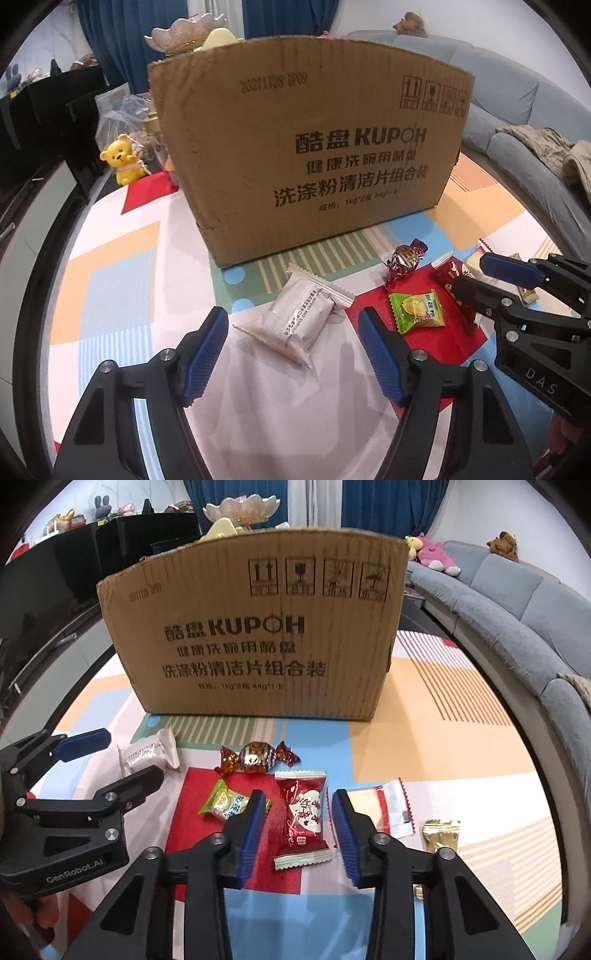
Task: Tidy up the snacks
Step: 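Close the left tool on the white biscuit packet while the right tool grasps the red-and-white candy bag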
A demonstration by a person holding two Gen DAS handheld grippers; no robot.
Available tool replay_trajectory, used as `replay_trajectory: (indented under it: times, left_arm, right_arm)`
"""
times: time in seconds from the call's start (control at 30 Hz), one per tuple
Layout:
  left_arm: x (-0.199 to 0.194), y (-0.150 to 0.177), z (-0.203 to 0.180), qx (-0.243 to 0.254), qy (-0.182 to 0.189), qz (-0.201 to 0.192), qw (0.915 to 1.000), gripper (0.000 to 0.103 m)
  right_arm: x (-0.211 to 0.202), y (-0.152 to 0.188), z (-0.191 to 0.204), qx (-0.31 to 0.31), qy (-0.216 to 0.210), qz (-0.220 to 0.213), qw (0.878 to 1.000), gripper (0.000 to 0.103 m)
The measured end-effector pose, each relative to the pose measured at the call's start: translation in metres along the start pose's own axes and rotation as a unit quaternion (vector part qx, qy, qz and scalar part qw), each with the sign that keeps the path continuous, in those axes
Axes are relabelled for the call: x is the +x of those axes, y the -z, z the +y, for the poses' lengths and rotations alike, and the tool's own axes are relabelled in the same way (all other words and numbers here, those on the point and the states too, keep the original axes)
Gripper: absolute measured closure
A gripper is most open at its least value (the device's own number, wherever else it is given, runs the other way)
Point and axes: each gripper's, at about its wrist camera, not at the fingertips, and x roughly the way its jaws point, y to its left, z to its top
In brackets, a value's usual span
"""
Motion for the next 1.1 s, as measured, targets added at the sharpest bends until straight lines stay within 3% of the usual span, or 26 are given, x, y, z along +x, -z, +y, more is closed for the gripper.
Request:
replay_trajectory:
  times: [0.07, 0.13, 0.43, 0.67, 1.1]
  left_arm:
    - [0.004, -0.001, 0.001, 0.000, 0.005, 0.004, 1.0000, 0.034]
    - [0.008, -0.001, 0.002, 0.001, 0.004, 0.006, 1.0000, 0.035]
    - [0.024, -0.001, 0.003, 0.000, 0.014, 0.018, 0.9997, 0.046]
    - [0.025, 0.000, 0.004, -0.001, 0.015, 0.012, 0.9998, 0.070]
    - [0.010, 0.005, 0.002, -0.018, 0.026, 0.004, 0.9995, 0.075]
  right_arm:
    - [0.003, 0.001, 0.000, 0.000, -0.001, 0.003, 1.000, 0.065]
    - [0.006, 0.002, 0.000, 0.001, -0.003, 0.007, 1.000, 0.072]
    - [0.022, 0.002, -0.001, 0.005, -0.010, 0.022, 1.000, 0.078]
    - [0.024, 0.000, -0.003, 0.008, -0.013, 0.019, 1.000, 0.079]
    - [0.019, -0.001, -0.008, 0.018, -0.020, 0.016, 1.000, 0.080]
